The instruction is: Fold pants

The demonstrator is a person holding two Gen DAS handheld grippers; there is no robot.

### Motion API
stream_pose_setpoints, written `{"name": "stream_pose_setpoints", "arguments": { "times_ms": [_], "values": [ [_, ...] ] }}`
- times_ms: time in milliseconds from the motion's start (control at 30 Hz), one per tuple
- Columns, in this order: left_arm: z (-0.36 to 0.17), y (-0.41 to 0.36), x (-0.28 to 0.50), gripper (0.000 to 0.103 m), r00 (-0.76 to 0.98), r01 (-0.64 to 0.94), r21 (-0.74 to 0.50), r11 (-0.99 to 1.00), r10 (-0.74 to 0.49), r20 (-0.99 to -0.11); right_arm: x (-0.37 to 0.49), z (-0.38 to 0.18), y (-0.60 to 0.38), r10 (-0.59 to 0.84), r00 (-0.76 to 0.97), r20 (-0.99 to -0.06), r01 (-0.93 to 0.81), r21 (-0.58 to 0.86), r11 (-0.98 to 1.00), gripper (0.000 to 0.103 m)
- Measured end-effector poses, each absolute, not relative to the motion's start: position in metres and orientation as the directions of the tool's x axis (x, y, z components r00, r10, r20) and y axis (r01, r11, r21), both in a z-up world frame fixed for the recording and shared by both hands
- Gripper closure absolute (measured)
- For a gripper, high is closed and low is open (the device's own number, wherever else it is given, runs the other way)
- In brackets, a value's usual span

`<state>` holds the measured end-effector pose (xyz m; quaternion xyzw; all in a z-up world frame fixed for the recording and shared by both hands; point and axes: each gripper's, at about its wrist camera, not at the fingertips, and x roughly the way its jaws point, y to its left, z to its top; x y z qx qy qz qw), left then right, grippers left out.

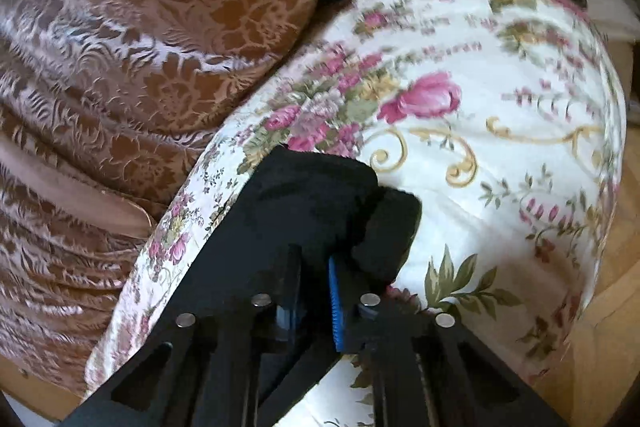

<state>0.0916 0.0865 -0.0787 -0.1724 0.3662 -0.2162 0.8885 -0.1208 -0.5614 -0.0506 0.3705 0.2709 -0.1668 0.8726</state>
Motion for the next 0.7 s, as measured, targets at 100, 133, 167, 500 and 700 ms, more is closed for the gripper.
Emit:
{"name": "stream_pose_setpoints", "arguments": {
  "times_ms": [100, 133, 167, 500, 700],
  "values": [
    [-0.079, 0.086, 0.092, 0.053, 0.638, 0.258, -0.464, 0.847, -0.510, -0.576, -0.131, -0.044, -0.558, -0.121, 0.812, -0.571, 0.487, 0.549, 0.679, 0.096],
    [-0.079, 0.087, 0.092, 0.053, 0.638, 0.258, -0.464, 0.847, -0.510, -0.576, -0.134, -0.042, -0.557, -0.126, 0.814, -0.567, 0.488, 0.550, 0.678, 0.096],
    [-0.079, 0.087, 0.092, 0.053, 0.638, 0.258, -0.465, 0.847, -0.511, -0.576, -0.136, -0.042, -0.557, -0.132, 0.813, -0.567, 0.492, 0.548, 0.676, 0.096],
    [-0.079, 0.087, 0.091, 0.053, 0.637, 0.257, -0.475, 0.842, -0.517, -0.571, -0.151, -0.053, -0.563, -0.121, 0.805, -0.581, 0.539, 0.629, 0.561, 0.072],
    [-0.078, 0.087, 0.090, 0.052, 0.638, 0.256, -0.478, 0.840, -0.519, -0.569, -0.148, -0.060, -0.563, -0.119, 0.771, -0.626, 0.576, 0.605, 0.550, 0.069]
  ]
}}
